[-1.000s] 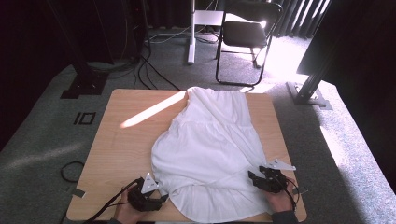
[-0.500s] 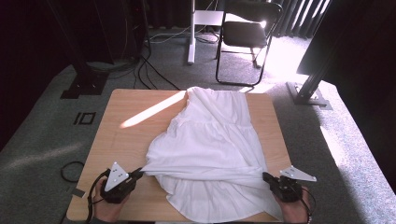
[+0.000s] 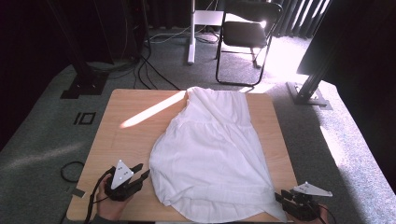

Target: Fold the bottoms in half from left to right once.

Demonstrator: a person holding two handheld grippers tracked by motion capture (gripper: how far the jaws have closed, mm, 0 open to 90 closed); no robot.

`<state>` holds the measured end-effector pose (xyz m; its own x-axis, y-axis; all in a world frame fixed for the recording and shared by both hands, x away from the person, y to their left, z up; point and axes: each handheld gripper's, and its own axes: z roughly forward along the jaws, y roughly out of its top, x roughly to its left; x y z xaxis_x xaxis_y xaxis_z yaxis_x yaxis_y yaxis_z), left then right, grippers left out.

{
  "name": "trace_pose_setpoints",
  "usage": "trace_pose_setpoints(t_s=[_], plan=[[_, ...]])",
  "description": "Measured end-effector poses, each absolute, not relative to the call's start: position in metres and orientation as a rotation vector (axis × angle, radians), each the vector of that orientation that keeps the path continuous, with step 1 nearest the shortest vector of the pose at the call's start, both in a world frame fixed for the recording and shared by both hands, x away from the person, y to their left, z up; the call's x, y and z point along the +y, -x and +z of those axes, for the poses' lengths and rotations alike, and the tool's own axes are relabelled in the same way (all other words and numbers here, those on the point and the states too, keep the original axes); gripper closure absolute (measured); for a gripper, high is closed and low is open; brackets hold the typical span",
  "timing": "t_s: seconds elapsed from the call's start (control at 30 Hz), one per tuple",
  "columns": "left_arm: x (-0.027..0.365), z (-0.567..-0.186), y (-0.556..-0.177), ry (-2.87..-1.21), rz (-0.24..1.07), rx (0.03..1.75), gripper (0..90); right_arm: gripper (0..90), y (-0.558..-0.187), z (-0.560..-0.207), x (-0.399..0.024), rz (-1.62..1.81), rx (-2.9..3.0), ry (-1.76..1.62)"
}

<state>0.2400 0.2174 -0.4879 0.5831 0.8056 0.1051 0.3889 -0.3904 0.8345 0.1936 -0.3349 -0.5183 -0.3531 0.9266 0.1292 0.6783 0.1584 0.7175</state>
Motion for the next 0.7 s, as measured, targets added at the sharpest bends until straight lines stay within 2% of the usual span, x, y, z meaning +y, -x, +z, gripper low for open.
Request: trace_pose_setpoints(t_s=[0.1,0.2,0.37,0.47,0.7], plan=[[0.216,-0.496,-0.254,-2.016,0.63,0.969,60.4,52.2,-0.202,-0.51,-0.332,1.103,2.04,-1.491],[0.217,-0.504,-0.274,-2.025,0.603,1.002,57.8,51.7,-0.222,-0.508,-0.324,1.103,2.016,-1.461],[0.219,-0.515,-0.316,-2.02,0.568,1.062,49.6,49.4,-0.27,-0.517,-0.309,1.096,2.038,-1.428],[0.223,-0.52,-0.342,-2.01,0.571,1.109,47.5,48.2,-0.3,-0.522,-0.298,1.092,2.056,-1.41],[0.221,-0.533,-0.392,-2.017,0.442,1.152,41.9,47.0,-0.354,-0.52,-0.273,1.056,2.085,-1.353]])
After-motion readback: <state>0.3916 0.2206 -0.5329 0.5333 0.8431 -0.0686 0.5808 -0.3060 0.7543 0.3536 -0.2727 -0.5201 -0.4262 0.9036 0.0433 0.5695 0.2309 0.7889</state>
